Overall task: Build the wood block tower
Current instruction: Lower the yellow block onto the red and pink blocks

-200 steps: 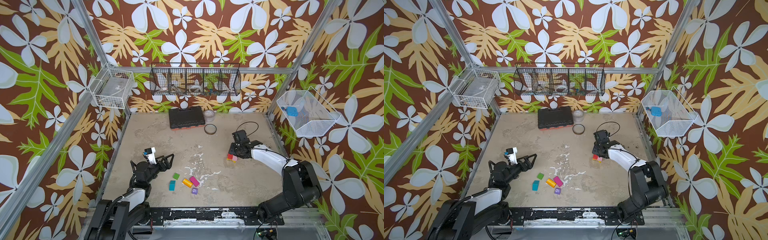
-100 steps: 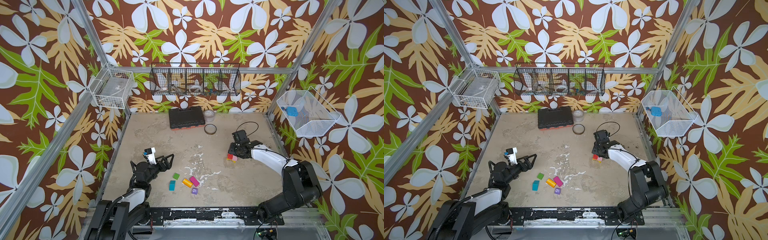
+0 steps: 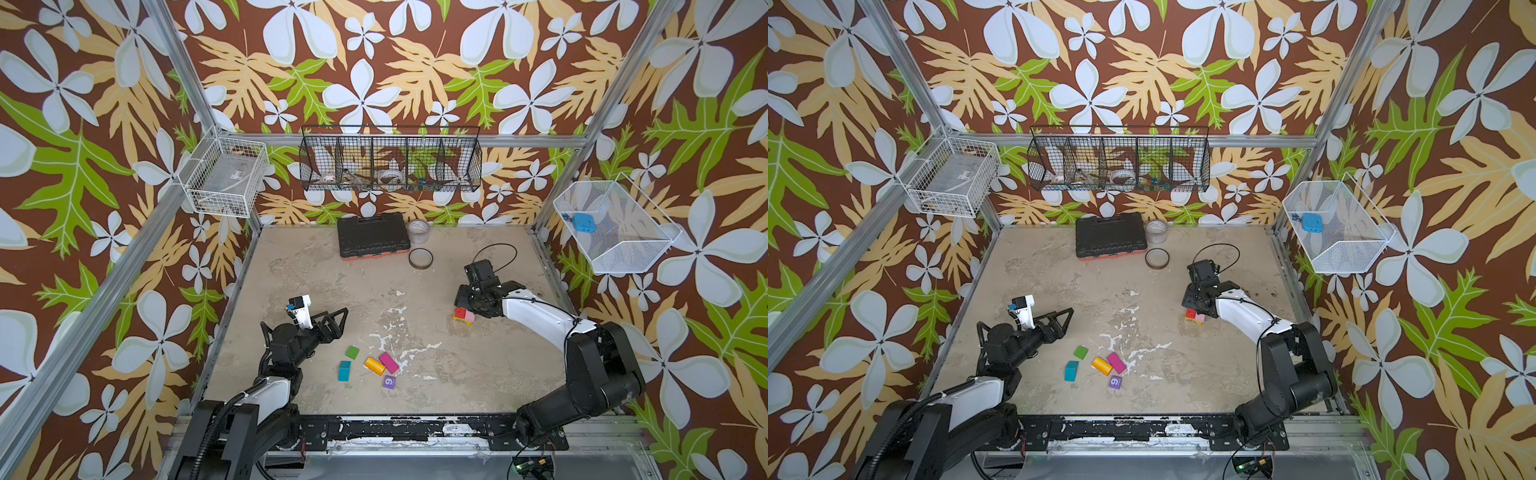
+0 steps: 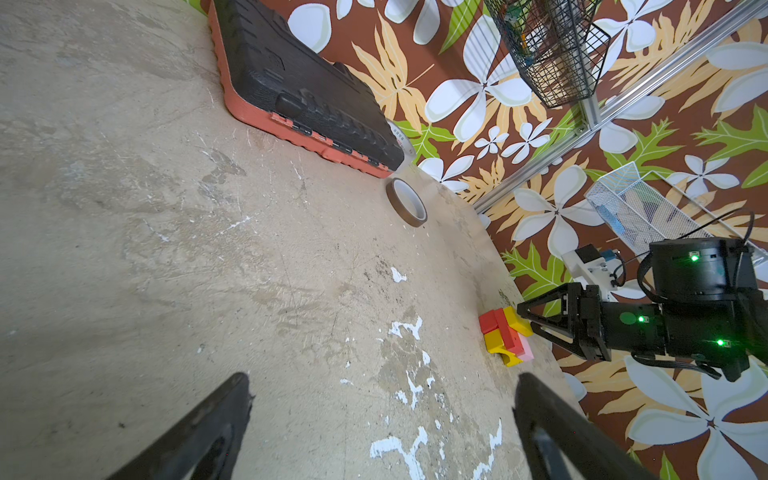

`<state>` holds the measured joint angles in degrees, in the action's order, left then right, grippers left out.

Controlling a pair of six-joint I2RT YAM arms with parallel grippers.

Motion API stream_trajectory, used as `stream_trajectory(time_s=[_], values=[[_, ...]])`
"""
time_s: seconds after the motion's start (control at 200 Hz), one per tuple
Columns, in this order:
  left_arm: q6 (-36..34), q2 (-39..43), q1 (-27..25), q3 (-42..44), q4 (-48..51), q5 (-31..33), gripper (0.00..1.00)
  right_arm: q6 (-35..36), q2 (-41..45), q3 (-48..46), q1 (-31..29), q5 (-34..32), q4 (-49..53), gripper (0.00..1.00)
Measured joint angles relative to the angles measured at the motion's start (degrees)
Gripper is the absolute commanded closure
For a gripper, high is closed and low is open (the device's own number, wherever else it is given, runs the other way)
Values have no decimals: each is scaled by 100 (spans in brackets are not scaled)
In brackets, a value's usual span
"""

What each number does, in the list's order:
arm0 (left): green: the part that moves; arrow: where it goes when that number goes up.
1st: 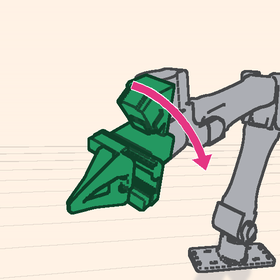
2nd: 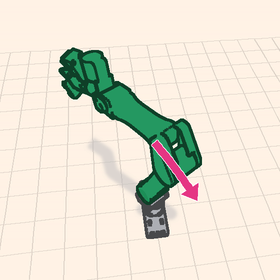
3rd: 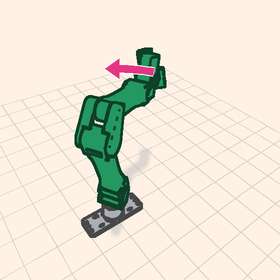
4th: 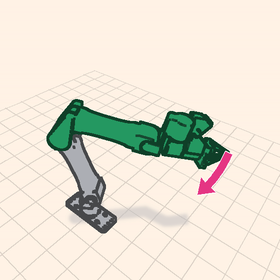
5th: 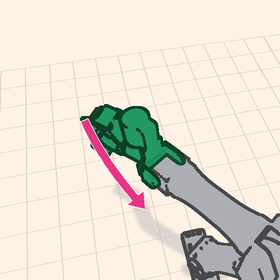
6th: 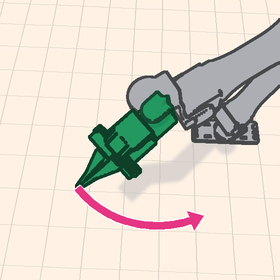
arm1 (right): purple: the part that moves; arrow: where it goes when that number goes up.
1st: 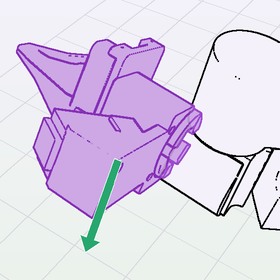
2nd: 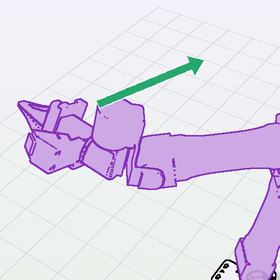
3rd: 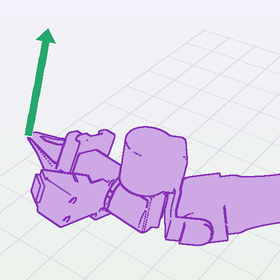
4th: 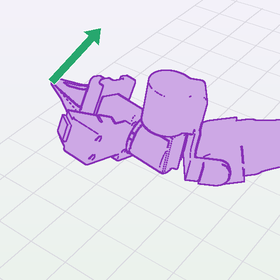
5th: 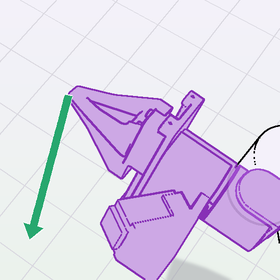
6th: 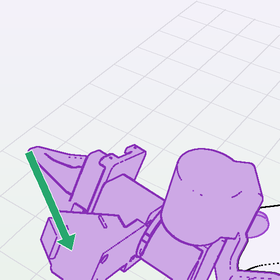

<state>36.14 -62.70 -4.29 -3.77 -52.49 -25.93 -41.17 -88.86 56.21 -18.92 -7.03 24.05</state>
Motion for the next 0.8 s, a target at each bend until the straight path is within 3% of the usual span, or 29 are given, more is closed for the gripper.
stream_trajectory(time_s=[0.246,0.496,0.802], values=[[0,0,0,0,0,0,0,2,68,-107,0,7,-26,30],[0,0,0,0,0,0,0,28,-20,-107,0,83,-101,20],[0,0,0,2,0,2,0,70,-245,-48,0,74,-197,17]])
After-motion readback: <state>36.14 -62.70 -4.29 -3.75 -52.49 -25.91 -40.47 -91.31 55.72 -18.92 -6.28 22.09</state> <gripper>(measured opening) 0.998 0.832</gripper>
